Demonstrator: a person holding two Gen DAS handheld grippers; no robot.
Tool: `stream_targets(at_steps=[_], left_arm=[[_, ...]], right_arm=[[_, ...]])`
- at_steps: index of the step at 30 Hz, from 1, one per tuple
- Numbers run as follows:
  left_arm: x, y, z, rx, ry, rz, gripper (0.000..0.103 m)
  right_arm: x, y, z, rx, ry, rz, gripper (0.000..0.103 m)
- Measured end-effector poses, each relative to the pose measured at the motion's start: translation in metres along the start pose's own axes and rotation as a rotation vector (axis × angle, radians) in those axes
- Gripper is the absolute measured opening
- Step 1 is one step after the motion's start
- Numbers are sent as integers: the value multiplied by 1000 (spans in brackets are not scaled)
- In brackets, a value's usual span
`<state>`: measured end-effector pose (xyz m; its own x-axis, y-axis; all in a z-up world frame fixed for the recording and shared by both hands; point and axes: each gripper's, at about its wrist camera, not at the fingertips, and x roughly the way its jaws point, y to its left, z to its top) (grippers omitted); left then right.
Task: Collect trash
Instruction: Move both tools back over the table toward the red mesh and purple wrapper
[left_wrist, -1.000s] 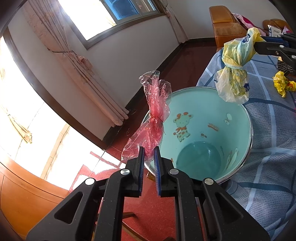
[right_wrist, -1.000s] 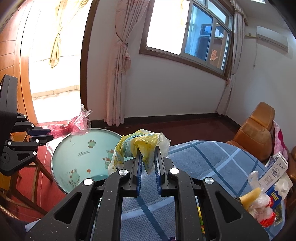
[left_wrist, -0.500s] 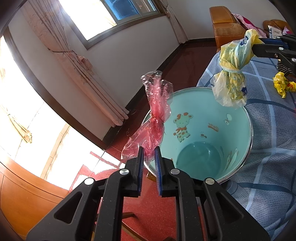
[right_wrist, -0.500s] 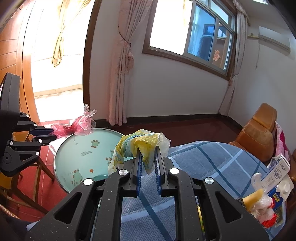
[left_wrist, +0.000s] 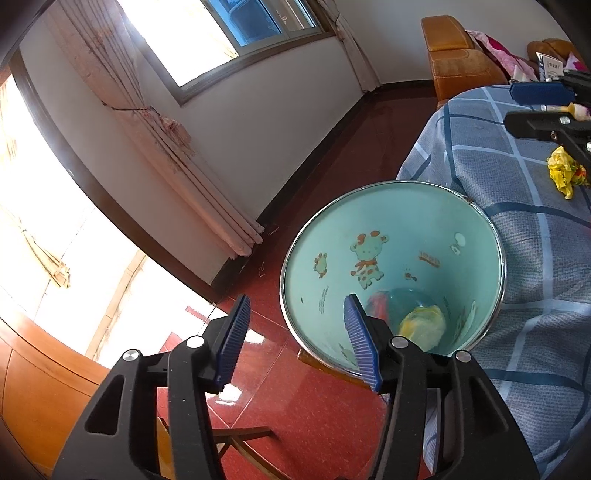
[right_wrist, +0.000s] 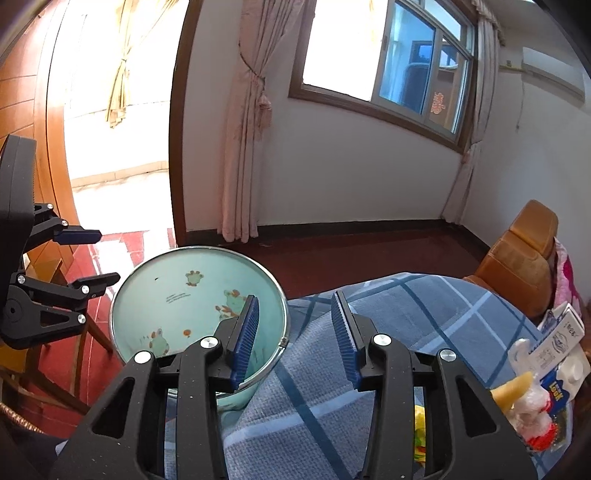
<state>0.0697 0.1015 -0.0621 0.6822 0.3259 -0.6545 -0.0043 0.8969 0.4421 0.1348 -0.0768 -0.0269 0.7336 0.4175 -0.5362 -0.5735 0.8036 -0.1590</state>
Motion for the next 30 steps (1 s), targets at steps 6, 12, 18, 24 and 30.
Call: stream_targets(at_steps=[6, 12, 18, 24, 30], left_arm=[[-3, -5, 1, 12, -3, -9, 53], [-10, -15, 4, 21, -17, -46, 54], [-18, -48, 3, 47, -28, -123, 58], [-38, -96, -4, 105, -51, -226, 65], [-55, -111, -5, 130, -83, -242, 76]], right_arm=[[-9, -3, -1, -1, 3, -19, 42], [-48, -26, -5, 49, -23, -65, 44], [-121, -92, -53, 201, -30, -249, 51], [-162, -110, -126, 340, 45, -334, 56], [-154, -61, -156, 338, 104, -213, 64]])
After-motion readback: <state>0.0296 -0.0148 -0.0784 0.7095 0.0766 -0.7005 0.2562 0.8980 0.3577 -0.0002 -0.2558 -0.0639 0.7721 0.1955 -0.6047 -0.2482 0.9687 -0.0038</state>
